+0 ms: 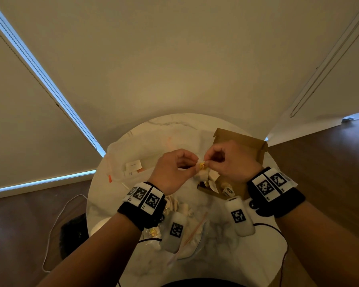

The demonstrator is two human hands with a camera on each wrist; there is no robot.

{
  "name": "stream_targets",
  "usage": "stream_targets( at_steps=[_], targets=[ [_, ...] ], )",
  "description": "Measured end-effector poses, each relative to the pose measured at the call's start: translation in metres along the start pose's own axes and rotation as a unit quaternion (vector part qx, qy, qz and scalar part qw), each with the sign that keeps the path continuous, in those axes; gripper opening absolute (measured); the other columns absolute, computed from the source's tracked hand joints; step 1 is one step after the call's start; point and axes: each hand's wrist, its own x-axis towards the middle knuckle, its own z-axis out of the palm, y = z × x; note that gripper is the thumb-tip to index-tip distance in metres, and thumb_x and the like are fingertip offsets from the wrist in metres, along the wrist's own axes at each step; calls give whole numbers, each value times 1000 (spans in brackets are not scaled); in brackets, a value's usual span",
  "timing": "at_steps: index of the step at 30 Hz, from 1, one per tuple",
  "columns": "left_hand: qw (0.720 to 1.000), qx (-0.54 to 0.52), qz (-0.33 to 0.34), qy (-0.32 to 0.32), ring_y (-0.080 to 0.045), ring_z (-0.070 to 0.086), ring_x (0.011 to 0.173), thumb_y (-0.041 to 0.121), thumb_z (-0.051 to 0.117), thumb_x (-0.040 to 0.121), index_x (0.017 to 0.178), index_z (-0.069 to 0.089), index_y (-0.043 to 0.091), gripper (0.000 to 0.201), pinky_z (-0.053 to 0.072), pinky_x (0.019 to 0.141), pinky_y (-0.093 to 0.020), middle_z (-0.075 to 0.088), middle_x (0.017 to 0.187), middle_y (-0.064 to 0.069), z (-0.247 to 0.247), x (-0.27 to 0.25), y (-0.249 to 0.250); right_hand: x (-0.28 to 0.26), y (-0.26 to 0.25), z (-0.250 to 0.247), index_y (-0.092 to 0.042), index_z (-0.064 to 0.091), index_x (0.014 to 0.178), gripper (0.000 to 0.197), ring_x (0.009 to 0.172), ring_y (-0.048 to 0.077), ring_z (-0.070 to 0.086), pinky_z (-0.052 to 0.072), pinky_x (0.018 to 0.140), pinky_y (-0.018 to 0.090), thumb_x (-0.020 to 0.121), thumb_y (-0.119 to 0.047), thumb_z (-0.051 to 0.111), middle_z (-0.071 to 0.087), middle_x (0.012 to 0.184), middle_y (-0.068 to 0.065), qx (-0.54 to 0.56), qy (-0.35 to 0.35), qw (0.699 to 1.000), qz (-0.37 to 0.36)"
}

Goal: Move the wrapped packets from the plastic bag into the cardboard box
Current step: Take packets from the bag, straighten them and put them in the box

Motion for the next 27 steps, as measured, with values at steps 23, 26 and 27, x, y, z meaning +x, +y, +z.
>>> stream_targets(
  at_steps=[23,26,27],
  targets=[
    [991,88,-100,10,-15,67,79,17,70,87,89,73,17,4,56,77,-30,72,87,0,-13,5,-54,1,182,67,-20,68,92,7,95,15,56,37,81,26,90,-23,63,60,95,-5,-37,-69,945,319],
    [991,82,-104,5,-12,65,74,17,70,87,86,72,21,5,55,77,-30,72,83,3,-14,4,-57,4,185,65,-24,65,90,7,101,15,56,37,81,25,86,-28,68,60,104,-6,-40,-89,940,327],
    [991,82,-104,2,-12,65,73,17,70,87,85,72,22,6,55,77,-31,71,81,4,-14,3,-57,5,187,65,-24,65,91,10,103,15,56,37,82,24,84,-29,70,59,106,-6,-45,-97,940,322]
  ],
)
